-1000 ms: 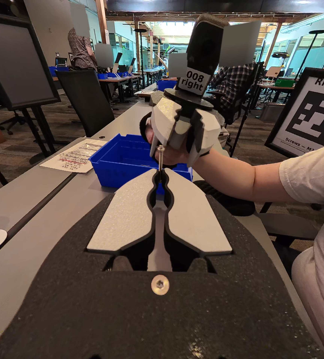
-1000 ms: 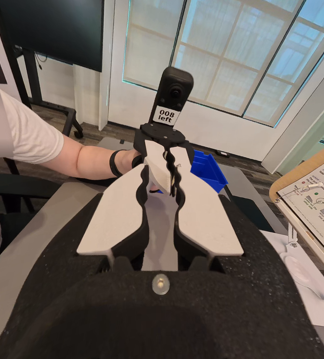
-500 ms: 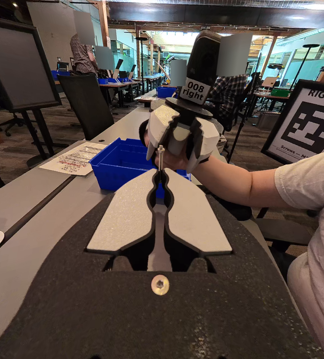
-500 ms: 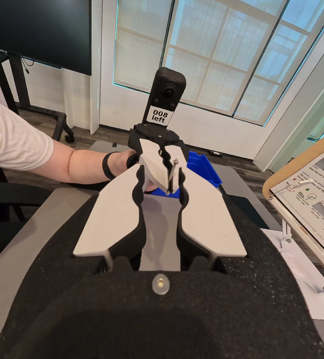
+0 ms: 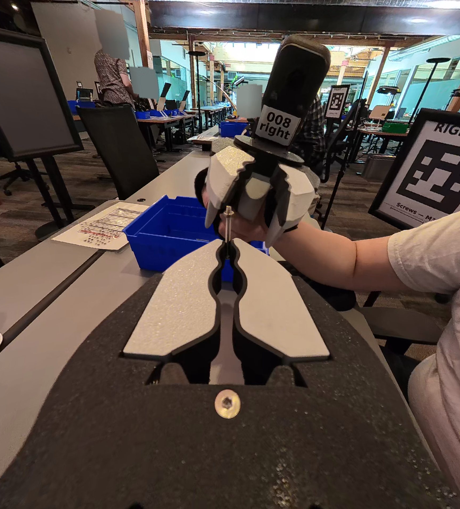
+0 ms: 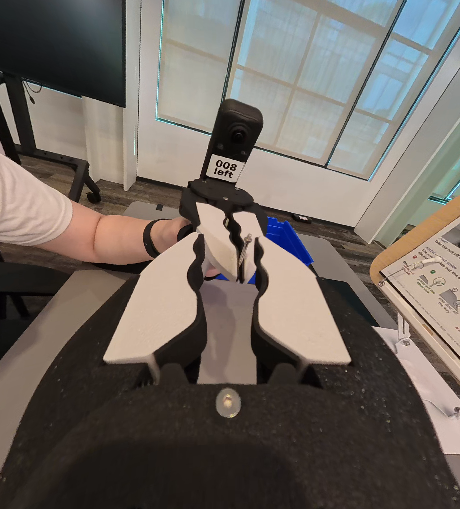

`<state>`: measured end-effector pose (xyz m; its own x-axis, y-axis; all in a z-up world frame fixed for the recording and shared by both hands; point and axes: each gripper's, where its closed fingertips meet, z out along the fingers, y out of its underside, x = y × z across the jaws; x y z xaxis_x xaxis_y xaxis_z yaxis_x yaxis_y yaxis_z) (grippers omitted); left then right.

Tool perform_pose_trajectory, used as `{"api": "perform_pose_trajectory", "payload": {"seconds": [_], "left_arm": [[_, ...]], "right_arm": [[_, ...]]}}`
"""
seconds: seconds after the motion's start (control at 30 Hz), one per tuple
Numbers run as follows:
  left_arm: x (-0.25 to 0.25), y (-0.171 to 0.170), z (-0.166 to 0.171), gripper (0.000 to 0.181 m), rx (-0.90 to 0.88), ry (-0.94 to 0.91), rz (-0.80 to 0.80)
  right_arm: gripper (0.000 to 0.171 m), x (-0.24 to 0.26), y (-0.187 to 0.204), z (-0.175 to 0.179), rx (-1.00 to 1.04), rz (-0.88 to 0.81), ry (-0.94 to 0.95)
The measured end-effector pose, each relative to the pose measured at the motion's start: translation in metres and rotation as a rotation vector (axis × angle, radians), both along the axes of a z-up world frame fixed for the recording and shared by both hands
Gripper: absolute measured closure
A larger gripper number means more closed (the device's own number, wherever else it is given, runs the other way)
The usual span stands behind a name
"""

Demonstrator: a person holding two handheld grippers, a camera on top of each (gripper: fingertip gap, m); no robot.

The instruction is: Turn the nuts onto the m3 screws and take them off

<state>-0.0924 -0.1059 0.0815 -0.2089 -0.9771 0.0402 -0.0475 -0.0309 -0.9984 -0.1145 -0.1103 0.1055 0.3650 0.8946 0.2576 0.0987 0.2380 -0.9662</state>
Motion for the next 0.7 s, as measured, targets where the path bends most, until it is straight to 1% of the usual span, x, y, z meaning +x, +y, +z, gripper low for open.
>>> {"api": "perform_pose_trajectory", "payload": {"seconds": [0.1, 0.2, 0.23, 0.27, 0.3, 0.43, 0.6, 0.67, 0.7], "left_arm": [[0.003, -0.003, -0.003, 0.18, 0.01, 0.013, -0.01], [0.001, 0.001, -0.003, 0.18, 0.017, 0.014, 0.011], [0.0, 0.004, -0.002, 0.18, 0.014, 0.009, 0.019], [-0.001, 0.006, 0.0, 0.18, 0.006, 0.002, 0.026], [-0.002, 0.006, 0.002, 0.18, -0.005, -0.005, 0.022], [-0.002, -0.003, 0.003, 0.18, -0.031, -0.017, -0.036], [0.001, 0.0, -0.003, 0.18, -0.014, 0.005, -0.017], [0.0, 0.003, -0.001, 0.18, -0.021, -0.002, -0.007], [-0.001, 0.005, 0.0, 0.18, -0.026, -0.006, 0.001]], "right_arm": [[0.135, -0.006, 0.001, -0.004, 0.012, -0.007, -0.023], [0.132, -0.005, 0.0, -0.006, 0.012, -0.01, -0.044], [0.133, -0.002, 0.0, -0.005, 0.011, -0.011, -0.043], [0.143, 0.0, -0.003, -0.004, 0.005, 0.009, -0.038], [0.145, 0.001, -0.004, -0.002, -0.004, 0.02, -0.019], [0.135, 0.001, 0.004, -0.001, -0.016, -0.013, 0.015], [0.131, -0.007, 0.0, -0.007, -0.014, 0.011, -0.024], [0.134, -0.002, 0.001, -0.006, -0.016, 0.006, -0.025], [0.142, 0.0, -0.001, -0.004, -0.017, 0.016, -0.017]]}}
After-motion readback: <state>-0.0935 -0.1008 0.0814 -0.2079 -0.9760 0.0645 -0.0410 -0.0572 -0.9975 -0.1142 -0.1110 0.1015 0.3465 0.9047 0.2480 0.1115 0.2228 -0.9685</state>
